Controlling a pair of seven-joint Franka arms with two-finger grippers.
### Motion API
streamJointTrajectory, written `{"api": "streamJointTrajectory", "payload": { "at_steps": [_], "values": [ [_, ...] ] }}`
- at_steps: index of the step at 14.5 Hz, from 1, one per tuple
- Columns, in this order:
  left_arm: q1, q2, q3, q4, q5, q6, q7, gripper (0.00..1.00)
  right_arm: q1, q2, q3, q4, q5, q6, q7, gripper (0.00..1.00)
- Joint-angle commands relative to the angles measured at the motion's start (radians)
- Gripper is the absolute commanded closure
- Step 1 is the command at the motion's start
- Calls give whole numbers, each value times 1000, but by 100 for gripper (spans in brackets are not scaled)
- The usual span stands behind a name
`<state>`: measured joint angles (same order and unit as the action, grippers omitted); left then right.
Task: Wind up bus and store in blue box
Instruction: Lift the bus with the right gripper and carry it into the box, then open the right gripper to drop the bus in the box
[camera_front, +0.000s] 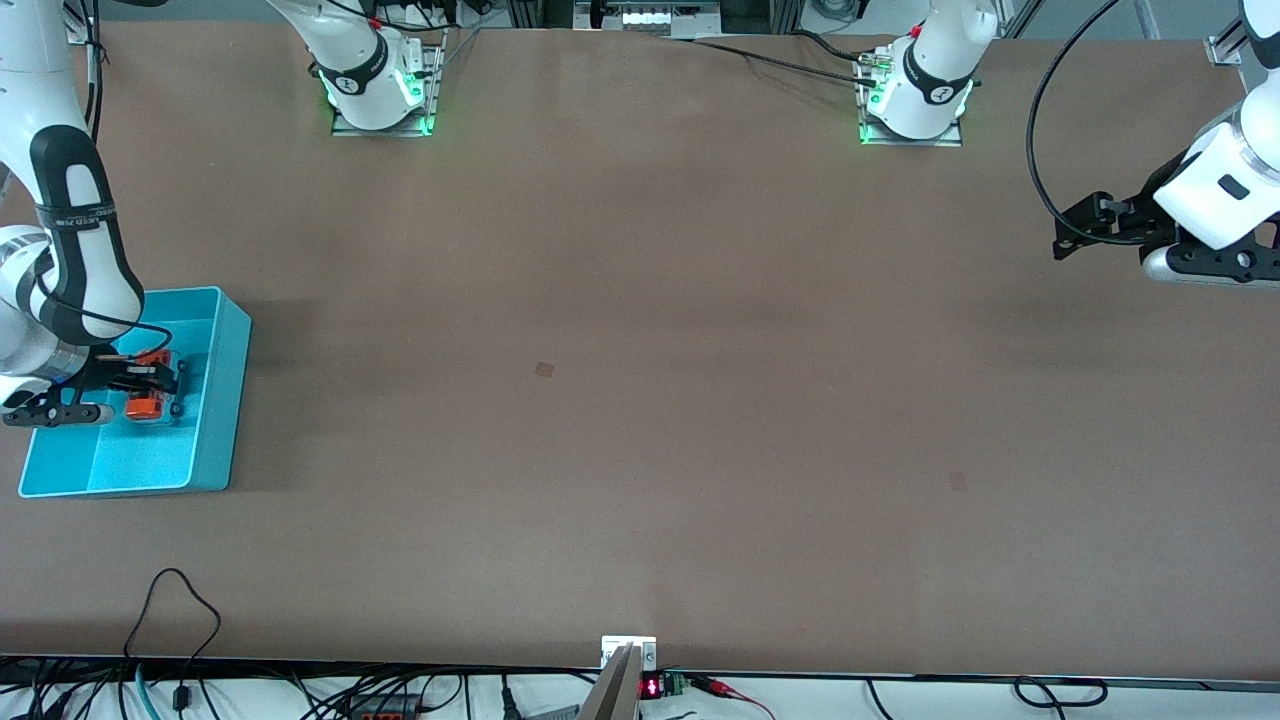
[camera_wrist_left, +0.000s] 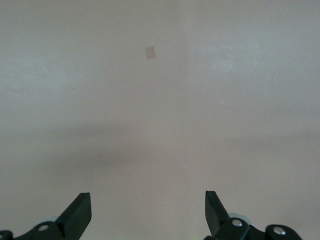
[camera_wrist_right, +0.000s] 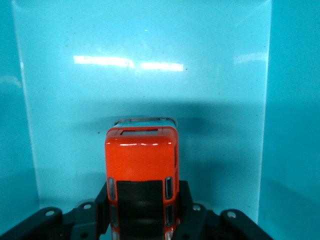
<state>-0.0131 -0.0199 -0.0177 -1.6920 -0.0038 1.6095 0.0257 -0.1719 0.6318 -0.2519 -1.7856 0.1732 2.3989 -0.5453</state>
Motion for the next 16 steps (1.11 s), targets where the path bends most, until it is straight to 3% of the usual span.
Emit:
{"api": "streamJointTrajectory", "payload": {
  "at_steps": [1,3,4,5,6,16],
  "values": [
    [-1,0,-2,20,1,-22,-1,0,-8,38,6,8,41,48,-37,69],
    [-1,-2,-2,20,1,-22,-1,0,-8,45,6,9,42,49,-42,69],
    [-1,0,-2,20,1,-22,-1,0,-8,43,6,9,42,48,-42,60],
    [-1,0,-2,20,-1,-23,-1,0,-5,37,8,11,42,46,-38,17],
    [-1,0,-2,20,1,-22,-1,0,-1,26,10,11,42,45,-42,0],
    [1,0,-2,20,-1,-23,-1,0,26,-190,83,101,49,-185,24,0]
  ]
}}
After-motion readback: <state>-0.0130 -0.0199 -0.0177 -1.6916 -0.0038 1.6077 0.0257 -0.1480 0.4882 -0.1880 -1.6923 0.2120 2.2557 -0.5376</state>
